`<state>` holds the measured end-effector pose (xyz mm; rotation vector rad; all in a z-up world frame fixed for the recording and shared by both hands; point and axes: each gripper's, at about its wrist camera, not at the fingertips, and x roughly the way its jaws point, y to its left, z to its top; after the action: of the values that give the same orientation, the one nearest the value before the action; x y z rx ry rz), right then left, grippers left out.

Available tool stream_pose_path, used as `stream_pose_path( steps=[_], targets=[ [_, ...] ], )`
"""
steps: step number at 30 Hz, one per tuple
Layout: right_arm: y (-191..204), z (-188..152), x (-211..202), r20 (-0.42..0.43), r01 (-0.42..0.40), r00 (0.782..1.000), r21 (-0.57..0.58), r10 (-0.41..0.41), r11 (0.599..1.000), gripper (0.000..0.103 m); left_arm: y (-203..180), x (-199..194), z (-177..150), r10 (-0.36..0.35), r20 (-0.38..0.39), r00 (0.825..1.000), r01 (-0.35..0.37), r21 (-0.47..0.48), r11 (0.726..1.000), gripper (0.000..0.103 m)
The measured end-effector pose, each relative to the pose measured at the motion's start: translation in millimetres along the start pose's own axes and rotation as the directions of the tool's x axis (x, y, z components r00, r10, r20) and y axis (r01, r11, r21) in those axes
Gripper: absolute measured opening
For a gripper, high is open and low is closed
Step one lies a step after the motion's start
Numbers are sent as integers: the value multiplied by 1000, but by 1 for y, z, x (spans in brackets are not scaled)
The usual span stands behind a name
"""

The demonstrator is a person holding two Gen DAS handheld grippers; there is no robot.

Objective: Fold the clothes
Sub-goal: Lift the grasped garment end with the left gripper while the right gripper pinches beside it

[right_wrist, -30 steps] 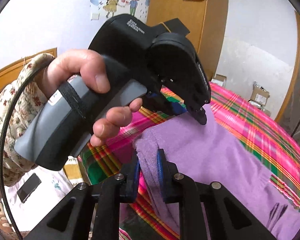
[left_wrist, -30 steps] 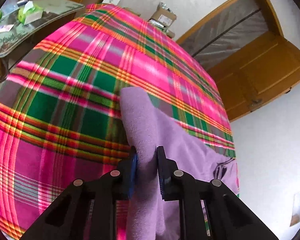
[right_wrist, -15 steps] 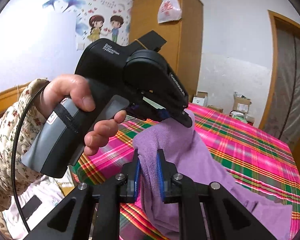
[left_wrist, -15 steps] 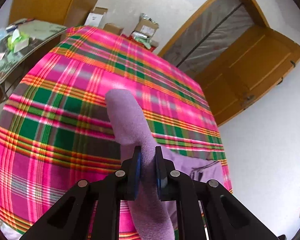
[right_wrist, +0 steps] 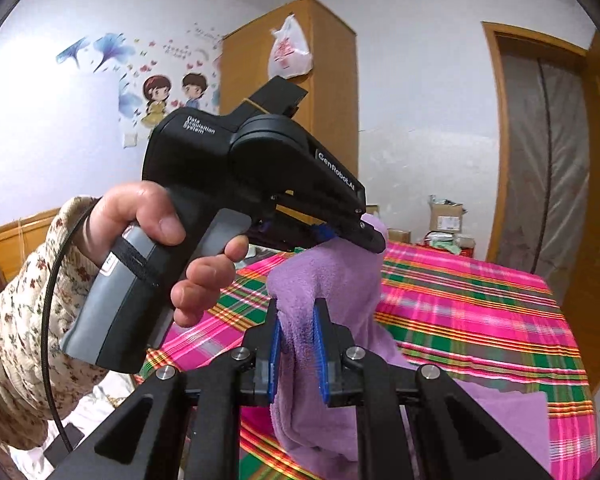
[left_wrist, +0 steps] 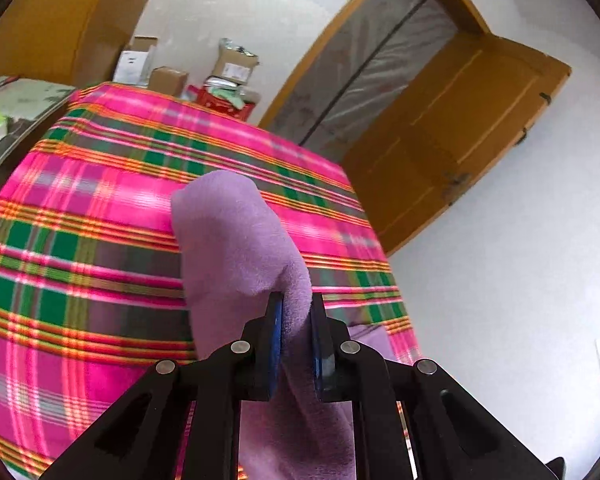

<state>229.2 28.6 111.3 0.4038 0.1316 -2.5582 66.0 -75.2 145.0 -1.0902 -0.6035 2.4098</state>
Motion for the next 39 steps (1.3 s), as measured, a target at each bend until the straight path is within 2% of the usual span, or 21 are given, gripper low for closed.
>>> stream_pose_path(
  steps=[7, 20, 30, 39],
  targets=[
    [-28, 0, -28, 28, 48, 998, 57, -50, 997, 15, -43, 22, 3, -35, -31, 999, 37, 63, 997, 13],
    [-86, -10, -59, 25, 123, 991, 157, -129, 980, 15, -107, 80, -2, -66, -126, 990, 85, 149, 985, 13],
    [-119, -23, -71, -8, 184, 982, 231, -187, 955, 15, -138, 119, -11, -76, -196, 978, 111, 176, 978, 13],
    [-144, -40, -73, -62, 261, 965, 290, -254, 921, 15, -156, 152, -17, -82, -257, 963, 134, 194, 972, 13]
  ],
)
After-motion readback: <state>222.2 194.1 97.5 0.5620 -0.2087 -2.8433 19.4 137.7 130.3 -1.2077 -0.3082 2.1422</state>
